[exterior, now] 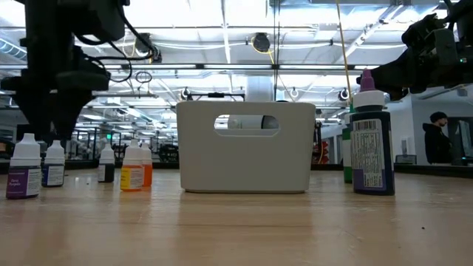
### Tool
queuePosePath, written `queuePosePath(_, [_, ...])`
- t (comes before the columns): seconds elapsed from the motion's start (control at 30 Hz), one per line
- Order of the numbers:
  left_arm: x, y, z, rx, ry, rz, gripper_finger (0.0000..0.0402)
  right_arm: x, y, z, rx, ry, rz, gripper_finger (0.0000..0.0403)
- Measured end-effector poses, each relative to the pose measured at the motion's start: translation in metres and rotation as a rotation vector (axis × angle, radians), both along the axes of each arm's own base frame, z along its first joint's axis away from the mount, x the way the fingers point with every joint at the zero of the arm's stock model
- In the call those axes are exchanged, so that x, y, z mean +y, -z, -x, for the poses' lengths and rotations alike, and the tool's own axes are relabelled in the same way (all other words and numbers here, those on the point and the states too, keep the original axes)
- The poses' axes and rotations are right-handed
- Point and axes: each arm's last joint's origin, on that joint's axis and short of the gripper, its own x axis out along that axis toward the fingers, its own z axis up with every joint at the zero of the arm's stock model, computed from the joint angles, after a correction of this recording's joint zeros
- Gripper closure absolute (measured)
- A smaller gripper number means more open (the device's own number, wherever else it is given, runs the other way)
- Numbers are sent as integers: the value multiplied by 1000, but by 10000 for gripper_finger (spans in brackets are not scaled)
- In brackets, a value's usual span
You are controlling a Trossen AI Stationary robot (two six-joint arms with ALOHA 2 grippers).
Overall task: Pick & Place food coloring
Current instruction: Put the small green food coloring bottle into the gray bin
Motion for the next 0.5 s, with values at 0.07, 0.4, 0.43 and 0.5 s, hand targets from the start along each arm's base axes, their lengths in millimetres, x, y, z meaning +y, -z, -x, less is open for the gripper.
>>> queuePosePath(0.07, [-3, 3, 0, -4, 3, 20, 135, 0, 0, 0, 0, 0, 0, 325])
queuePosePath(0.4, [-14, 16, 10, 32, -51, 78, 135, 0, 0, 0, 0, 0, 0, 325])
queuePosePath(0.43, [-14, 17, 11, 36, -57, 75, 135, 0, 0, 0, 0, 0, 0, 325])
queuePosePath(0.5, [-14, 19, 12, 41, -68, 73, 135, 0, 0, 0, 0, 0, 0, 325])
